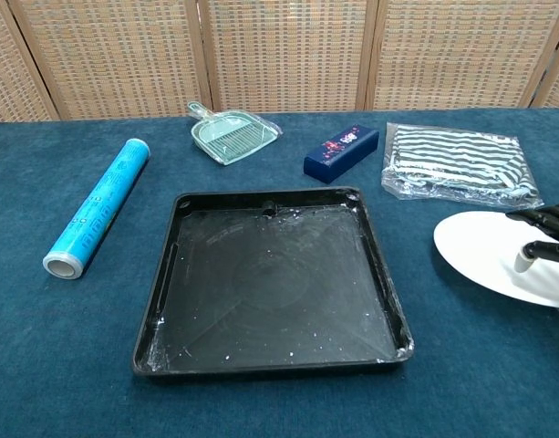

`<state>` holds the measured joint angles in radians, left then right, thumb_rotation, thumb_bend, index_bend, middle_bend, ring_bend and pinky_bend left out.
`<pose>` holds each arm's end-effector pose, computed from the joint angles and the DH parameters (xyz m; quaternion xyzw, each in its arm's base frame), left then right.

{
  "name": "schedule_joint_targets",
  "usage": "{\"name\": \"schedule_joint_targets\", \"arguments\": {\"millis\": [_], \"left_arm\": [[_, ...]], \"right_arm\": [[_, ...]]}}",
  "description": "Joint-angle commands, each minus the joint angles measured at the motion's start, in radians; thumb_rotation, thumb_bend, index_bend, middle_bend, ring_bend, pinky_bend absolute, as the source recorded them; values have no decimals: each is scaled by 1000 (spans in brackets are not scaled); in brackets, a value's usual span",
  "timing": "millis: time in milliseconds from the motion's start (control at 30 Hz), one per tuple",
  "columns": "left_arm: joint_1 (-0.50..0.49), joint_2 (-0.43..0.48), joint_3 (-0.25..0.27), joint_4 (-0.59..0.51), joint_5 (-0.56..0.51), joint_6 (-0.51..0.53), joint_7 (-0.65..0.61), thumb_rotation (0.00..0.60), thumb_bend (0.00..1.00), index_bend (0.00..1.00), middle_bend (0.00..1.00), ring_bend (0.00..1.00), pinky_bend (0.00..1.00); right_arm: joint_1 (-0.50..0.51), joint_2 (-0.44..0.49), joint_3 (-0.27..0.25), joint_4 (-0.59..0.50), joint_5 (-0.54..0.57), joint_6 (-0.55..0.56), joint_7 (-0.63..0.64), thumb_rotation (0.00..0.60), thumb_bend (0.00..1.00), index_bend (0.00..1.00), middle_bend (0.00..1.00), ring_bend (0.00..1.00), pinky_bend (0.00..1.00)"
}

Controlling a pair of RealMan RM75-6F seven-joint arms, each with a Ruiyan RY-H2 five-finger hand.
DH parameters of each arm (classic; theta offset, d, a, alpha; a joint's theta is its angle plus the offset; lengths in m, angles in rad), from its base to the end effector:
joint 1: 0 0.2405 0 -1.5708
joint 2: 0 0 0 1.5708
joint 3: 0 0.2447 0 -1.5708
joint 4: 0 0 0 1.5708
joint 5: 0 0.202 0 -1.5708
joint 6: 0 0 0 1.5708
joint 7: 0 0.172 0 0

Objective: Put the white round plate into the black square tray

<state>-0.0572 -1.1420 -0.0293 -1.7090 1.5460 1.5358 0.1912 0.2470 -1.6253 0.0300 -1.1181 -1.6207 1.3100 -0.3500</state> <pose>-0.2735 0.1938 0.1488 -0.6111 -0.3556 -0.3772 0.5982 -0.2802 -0.2487 0.0020 0.7458 -0.2397 0.2976 0.5457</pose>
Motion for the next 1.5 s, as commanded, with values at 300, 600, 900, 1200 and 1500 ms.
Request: {"name": "schedule_joint_targets", "arguments": {"millis": [300, 600, 900, 1200, 1500], "left_arm": [[-2, -1, -5, 3, -11, -3, -1, 600, 0, 0, 0, 0, 0], [-14, -5, -15, 7, -39, -26, 4, 600, 0, 0, 0, 0, 0], [-24, -3, -27, 9, -71, -46, -3, 600, 0, 0, 0, 0, 0], [-38, 3, -45, 16, -117, -77, -22, 600, 0, 0, 0, 0, 0], [-52, 6, -55, 24, -156, -108, -32, 600, 0, 0, 0, 0, 0]], "right_arm": [[54, -22, 66, 76, -40, 124, 72, 600, 479, 574, 99, 0, 123], [131, 62, 130, 33, -110, 239, 120, 600, 480, 588, 123, 0, 137], [261, 155, 175, -172, -170, 166, 48, 600, 480, 588, 123, 0, 137], [422, 83, 194, -219, -173, -20, -10, 600, 480, 588, 123, 0, 137], [507, -31, 121, -136, -239, -73, 15, 600, 480, 589, 127, 0, 137]]}}
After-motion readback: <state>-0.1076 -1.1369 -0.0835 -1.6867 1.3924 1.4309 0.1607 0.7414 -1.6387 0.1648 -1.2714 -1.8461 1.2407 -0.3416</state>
